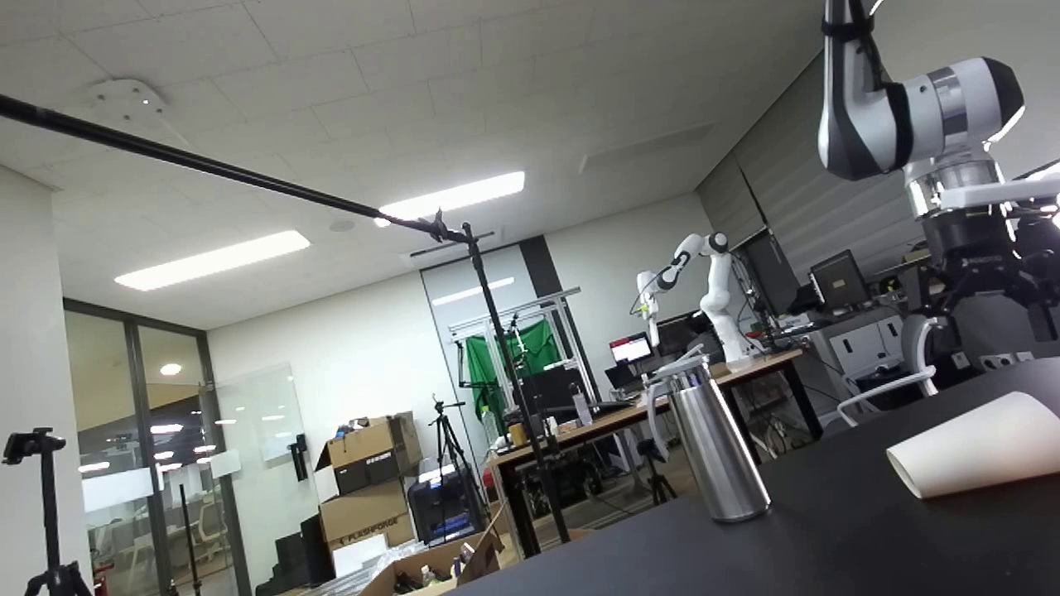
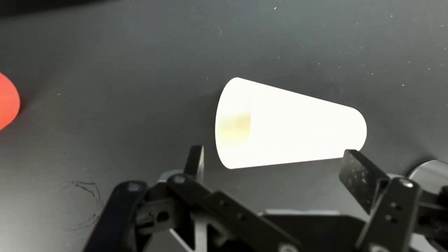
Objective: Put the white and the blue cup in the orange cup
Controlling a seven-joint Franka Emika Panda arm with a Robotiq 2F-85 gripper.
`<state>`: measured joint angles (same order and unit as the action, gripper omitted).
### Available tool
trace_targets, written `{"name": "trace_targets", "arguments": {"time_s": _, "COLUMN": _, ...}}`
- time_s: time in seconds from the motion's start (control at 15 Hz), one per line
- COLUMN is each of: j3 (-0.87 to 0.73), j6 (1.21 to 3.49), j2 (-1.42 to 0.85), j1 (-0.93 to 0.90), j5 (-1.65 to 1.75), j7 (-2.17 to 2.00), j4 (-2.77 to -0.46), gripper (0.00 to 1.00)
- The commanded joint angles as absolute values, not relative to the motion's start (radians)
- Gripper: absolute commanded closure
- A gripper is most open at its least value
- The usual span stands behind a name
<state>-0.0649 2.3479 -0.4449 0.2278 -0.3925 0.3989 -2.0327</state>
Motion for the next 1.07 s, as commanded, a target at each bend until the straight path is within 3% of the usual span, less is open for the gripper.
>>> {"name": "trace_targets", "arguments": {"time_s": 0.0, "j3": -0.029, "j6": 2.387, "j2": -0.519, "j1": 0.277, "j5": -0.435, "j7": 0.389, "j4": -1.993, "gripper": 0.0}}
{"name": "trace_targets", "arguments": {"time_s": 0.8, "j3": 0.081, "j6": 2.465, "j2": -0.637, "j1": 0.329, "j5": -0.468, "j7": 0.42, "j4": -1.989, "gripper": 0.0}}
{"name": "trace_targets", "arguments": {"time_s": 0.87, "j3": 0.088, "j6": 2.477, "j2": -0.635, "j1": 0.33, "j5": -0.468, "j7": 0.426, "j4": -1.994, "gripper": 0.22}}
{"name": "trace_targets", "arguments": {"time_s": 1.0, "j3": 0.098, "j6": 2.507, "j2": -0.627, "j1": 0.329, "j5": -0.462, "j7": 0.44, "j4": -2.005, "gripper": 0.33}}
